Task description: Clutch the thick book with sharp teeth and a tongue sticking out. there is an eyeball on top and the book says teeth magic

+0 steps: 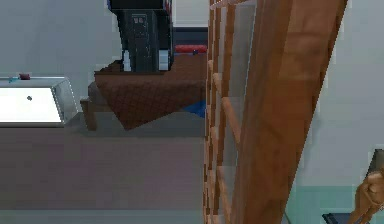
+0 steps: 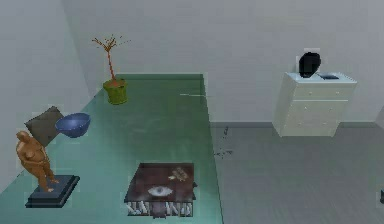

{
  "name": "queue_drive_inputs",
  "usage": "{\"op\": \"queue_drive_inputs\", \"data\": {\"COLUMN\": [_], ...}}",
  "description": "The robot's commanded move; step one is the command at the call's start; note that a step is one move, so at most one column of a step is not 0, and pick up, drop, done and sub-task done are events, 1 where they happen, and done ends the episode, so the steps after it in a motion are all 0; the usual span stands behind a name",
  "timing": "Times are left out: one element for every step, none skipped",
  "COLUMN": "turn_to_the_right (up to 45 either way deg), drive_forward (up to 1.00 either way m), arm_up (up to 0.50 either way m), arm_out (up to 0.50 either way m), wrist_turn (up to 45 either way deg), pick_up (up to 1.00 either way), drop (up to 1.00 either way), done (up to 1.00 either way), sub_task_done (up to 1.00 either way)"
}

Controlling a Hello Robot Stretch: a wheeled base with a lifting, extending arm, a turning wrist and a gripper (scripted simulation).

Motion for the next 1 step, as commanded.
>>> {"op": "queue_drive_inputs", "data": {"turn_to_the_right": [0.0], "drive_forward": [0.0], "arm_up": [0.5], "arm_out": [0.0], "wrist_turn": [0.0], "pick_up": [0.0], "drop": [0.0], "done": [0.0], "sub_task_done": [0.0]}}
